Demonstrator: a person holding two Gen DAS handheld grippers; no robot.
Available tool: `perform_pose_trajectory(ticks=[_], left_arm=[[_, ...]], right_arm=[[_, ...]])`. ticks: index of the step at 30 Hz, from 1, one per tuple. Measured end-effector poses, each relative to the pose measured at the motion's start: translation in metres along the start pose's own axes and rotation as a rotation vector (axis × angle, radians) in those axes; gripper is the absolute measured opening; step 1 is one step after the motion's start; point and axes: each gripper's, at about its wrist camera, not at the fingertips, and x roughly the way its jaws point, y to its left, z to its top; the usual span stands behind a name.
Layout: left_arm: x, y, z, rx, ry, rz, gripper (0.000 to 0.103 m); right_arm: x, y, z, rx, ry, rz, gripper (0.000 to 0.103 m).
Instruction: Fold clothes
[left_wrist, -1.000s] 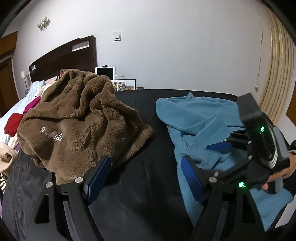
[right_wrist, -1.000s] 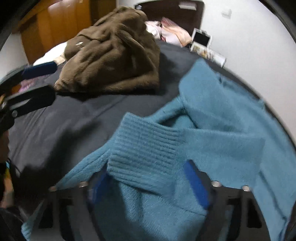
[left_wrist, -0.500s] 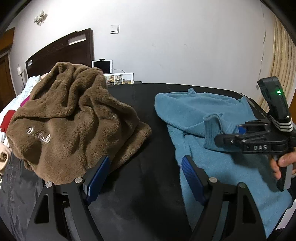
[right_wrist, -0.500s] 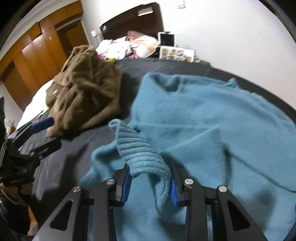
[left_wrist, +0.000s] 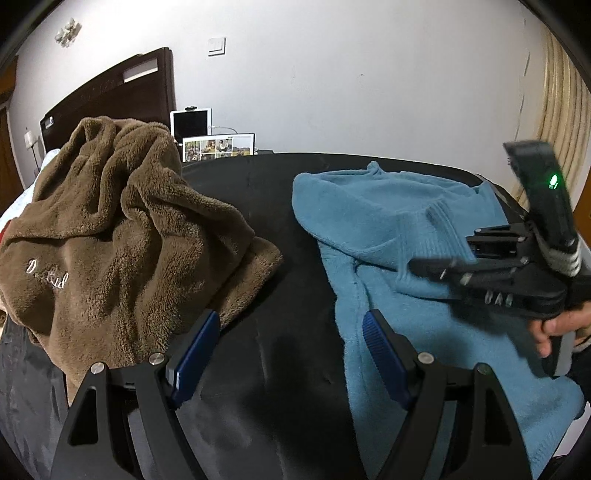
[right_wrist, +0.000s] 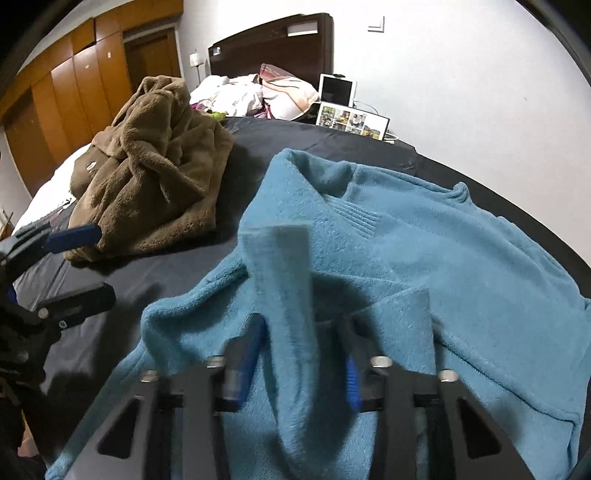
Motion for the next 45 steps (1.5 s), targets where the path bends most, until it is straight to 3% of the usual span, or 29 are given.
perform_pose_trajectory(ticks=[2,4,11,16,23,30,38,45], left_arm=[[0.003,0.002,0.002,-0.006,0.003,0.0,0.083],[0.005,0.004,0.004,-0.009,0.004,-0.001,0.083],[0.014,0.009,0.017,0.001,0.006,-0.008,0.083],[0.022,0.014,0.025,-0.011,0.023,-0.03,0.083],[0.032,0.026,0.04,-0.024,0.035,-0.036,0.083],[0.05,0.03,0.084,-0.008,0.024,0.04,0.083],[0.103,0.02,0.148,-0.052,0.076,0.118,0.083],[0.108,0.035,0.15,-0.131,0.064,0.107,0.083]], right_arm=[[-0.007,-0.003,0.008,0.013,-0.008,0.008,0.008],[-0.022,-0.008,0.023,0.028,-0.05,0.015,0.008],[-0.119,-0.018,0.102,0.046,-0.333,-0.067,0.008],[-0.18,-0.004,0.158,0.037,-0.501,-0.118,0.008],[-0.215,0.034,0.207,-0.003,-0.608,-0.207,0.008],[-0.224,0.052,0.204,-0.009,-0.652,-0.229,0.008],[-0.24,0.05,0.18,0.01,-0.675,-0.191,0.008],[-0.231,0.022,0.173,0.079,-0.656,-0.182,0.008]])
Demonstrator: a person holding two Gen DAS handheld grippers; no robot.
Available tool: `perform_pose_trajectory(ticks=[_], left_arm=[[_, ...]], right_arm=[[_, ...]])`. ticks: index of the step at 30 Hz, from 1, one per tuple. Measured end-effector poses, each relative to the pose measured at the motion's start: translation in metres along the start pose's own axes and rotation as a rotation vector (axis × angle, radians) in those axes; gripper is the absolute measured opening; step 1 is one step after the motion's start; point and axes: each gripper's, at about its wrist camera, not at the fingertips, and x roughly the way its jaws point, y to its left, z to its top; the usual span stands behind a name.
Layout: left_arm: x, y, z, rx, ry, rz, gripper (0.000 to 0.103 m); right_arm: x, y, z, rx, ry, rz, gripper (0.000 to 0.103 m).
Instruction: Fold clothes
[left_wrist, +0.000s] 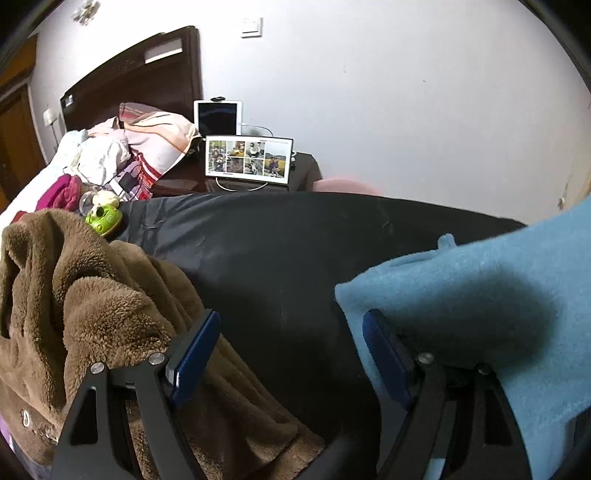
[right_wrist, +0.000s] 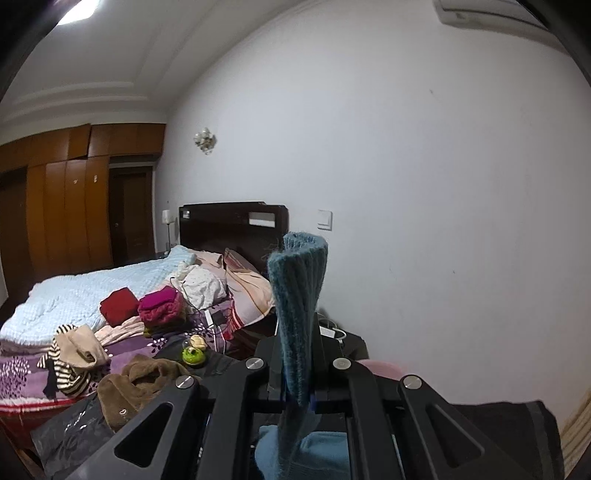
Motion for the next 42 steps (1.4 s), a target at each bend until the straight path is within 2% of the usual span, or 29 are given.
perform_pose_trajectory(ticks=[4,6,9,13,17,20,21,24,26,31,35,38,41,42], left_arm=[[0.004,0.008,0.006,-0.088,0.022,-0.039,0.083],[0.006,0.007,0.009,-0.093,0.025,-0.048,0.083],[0.005,-0.003,0.006,-0.062,0.026,-0.062,0.083],[-0.004,-0.02,-0.009,-0.012,0.019,-0.13,0.083],[-0.024,-0.041,-0.03,0.062,-0.001,-0.206,0.083],[-0.035,-0.062,-0.047,0.149,-0.015,-0.23,0.083],[-0.037,-0.07,-0.052,0.185,-0.017,-0.228,0.083],[-0.028,-0.098,-0.065,0.301,-0.018,-0.125,0.083],[-0.015,-0.11,-0.07,0.344,0.008,-0.058,0.083],[0.012,-0.105,-0.081,0.339,0.064,0.027,0.083],[0.019,-0.099,-0.085,0.324,0.077,0.04,0.083],[0.02,-0.095,-0.087,0.319,0.079,0.045,0.084],[0.02,-0.095,-0.089,0.326,0.074,0.063,0.088],[0.021,-0.094,-0.089,0.326,0.072,0.069,0.091]], right_arm=[[0.003,-0.018,-0.005,0.047,-0.002,0.001,0.008],[0.001,-0.026,-0.009,0.06,-0.011,-0.015,0.008],[-0.007,-0.039,-0.016,0.081,-0.034,-0.077,0.008],[-0.014,-0.07,-0.03,0.147,-0.045,-0.191,0.008],[-0.006,-0.109,-0.054,0.22,0.017,-0.258,0.008],[0.002,-0.139,-0.077,0.274,0.064,-0.272,0.008],[0.005,-0.148,-0.084,0.293,0.078,-0.271,0.008],[0.01,-0.174,-0.108,0.345,0.115,-0.256,0.008],[0.013,-0.191,-0.123,0.379,0.139,-0.246,0.008],[0.013,-0.228,-0.16,0.439,0.19,-0.261,0.008],[0.011,-0.255,-0.2,0.445,0.263,-0.296,0.008],[0.018,-0.272,-0.233,0.456,0.339,-0.347,0.009],[0.021,-0.286,-0.266,0.492,0.432,-0.349,0.009],[0.02,-0.288,-0.273,0.496,0.458,-0.349,0.012]])
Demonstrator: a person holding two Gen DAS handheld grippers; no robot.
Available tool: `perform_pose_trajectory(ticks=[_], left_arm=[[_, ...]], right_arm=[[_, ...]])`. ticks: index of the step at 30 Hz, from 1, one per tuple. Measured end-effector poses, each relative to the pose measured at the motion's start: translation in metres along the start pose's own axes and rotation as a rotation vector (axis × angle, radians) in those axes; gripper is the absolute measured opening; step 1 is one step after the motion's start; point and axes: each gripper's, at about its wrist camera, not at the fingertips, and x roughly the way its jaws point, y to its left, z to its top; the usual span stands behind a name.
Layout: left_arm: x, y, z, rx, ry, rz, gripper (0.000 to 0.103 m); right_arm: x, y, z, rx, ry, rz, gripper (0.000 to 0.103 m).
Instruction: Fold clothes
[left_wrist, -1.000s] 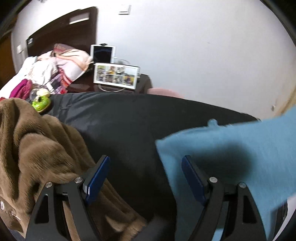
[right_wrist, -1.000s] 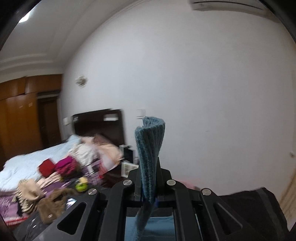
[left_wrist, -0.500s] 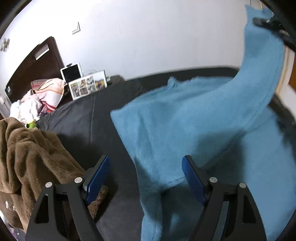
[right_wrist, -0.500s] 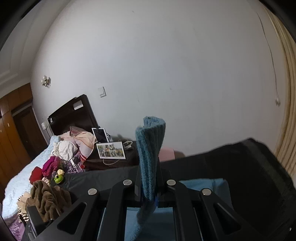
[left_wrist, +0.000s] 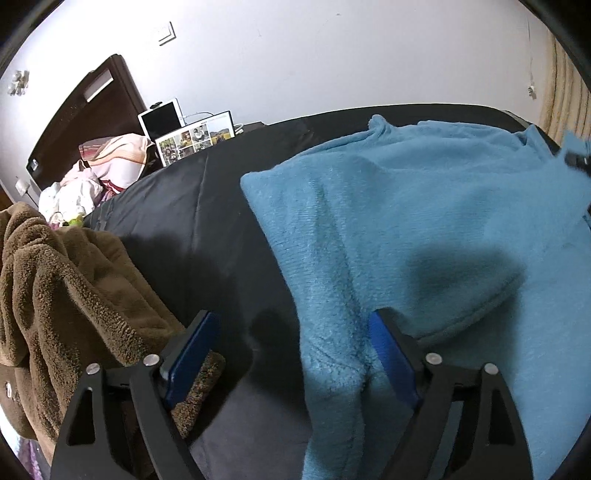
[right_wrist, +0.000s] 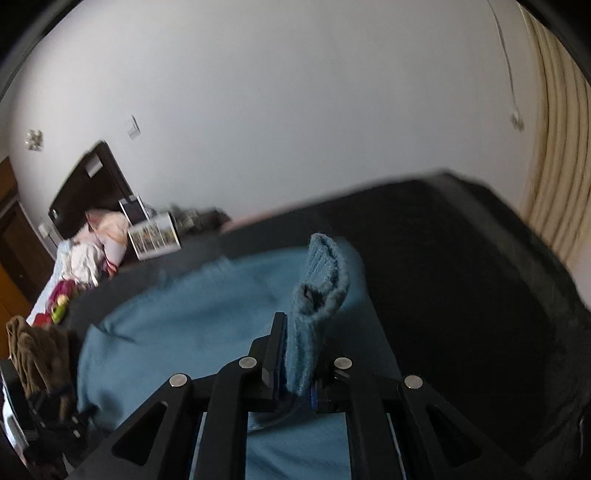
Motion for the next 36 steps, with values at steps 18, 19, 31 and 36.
perform_pose_trajectory(ticks=[18,19,31,36], left_arm=[[-0.03,0.001,0.014,-0.02,-0.077,-0.004,0.096],[-0.027,-0.003,0.015,-0.007,-0.072,-0.001,0.096],[0.005,0.002,0.006,-0.024,0.009,0.0,0.096],[-0.009,0.003,-0.003,-0.025,0.015,0.001,0.096]], right_arm=[[-0.006,-0.004,-0.015,-0.186,0.042,-0.021,0.026],[-0.002,0.0,-0.017,-0.201,0.058,-0.013,0.026],[0.035,0.016,-0.039,-0.331,0.148,-0.084,0.027],[0.028,0.016,-0.041,-0.329,0.144,-0.074,0.032]])
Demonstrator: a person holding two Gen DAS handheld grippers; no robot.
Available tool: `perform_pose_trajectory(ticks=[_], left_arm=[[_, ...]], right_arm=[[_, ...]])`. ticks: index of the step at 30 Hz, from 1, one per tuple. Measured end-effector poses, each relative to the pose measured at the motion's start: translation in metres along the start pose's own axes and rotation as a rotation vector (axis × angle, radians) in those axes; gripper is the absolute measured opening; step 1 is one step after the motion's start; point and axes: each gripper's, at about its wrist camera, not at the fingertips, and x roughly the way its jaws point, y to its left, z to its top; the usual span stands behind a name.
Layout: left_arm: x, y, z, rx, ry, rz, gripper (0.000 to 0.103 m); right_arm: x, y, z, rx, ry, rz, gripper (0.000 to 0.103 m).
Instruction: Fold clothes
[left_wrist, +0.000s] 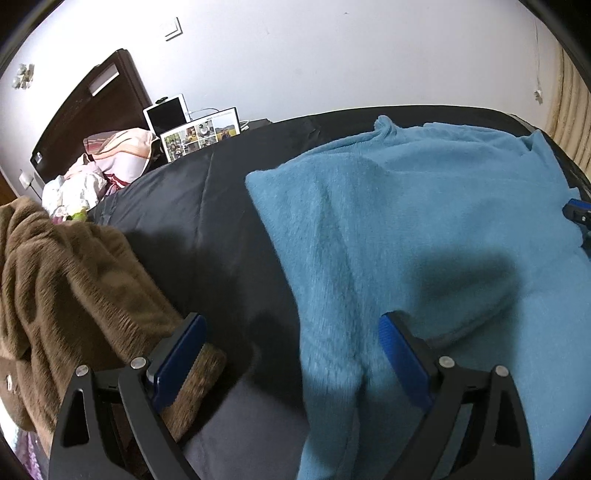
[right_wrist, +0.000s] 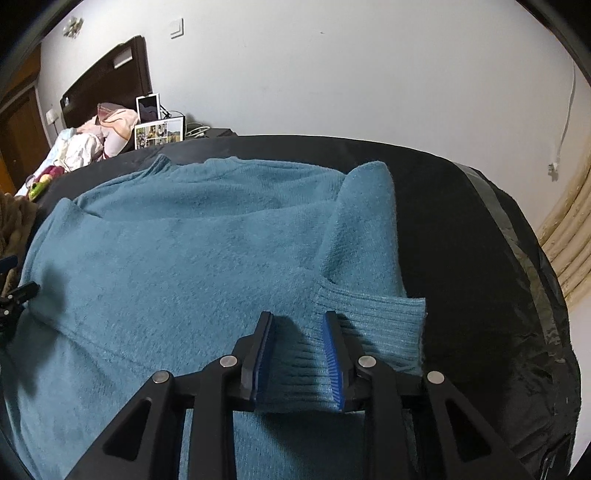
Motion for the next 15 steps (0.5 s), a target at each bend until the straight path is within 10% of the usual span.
perform_pose_trajectory(ticks=[4,15], left_arm=[[-0.019,0.004,-0.014,0.008,-0.002,-0.013,0.096],[-0.067,-0.006,-0.072,0.066,0.002,-0.056,0.096]], right_arm=[[-0.029,0.0,-0.008,0.03,-0.043,0.067,0.08],[-0.097,0.027,-0.065,-0.116,-0.066,0.152,0.081]])
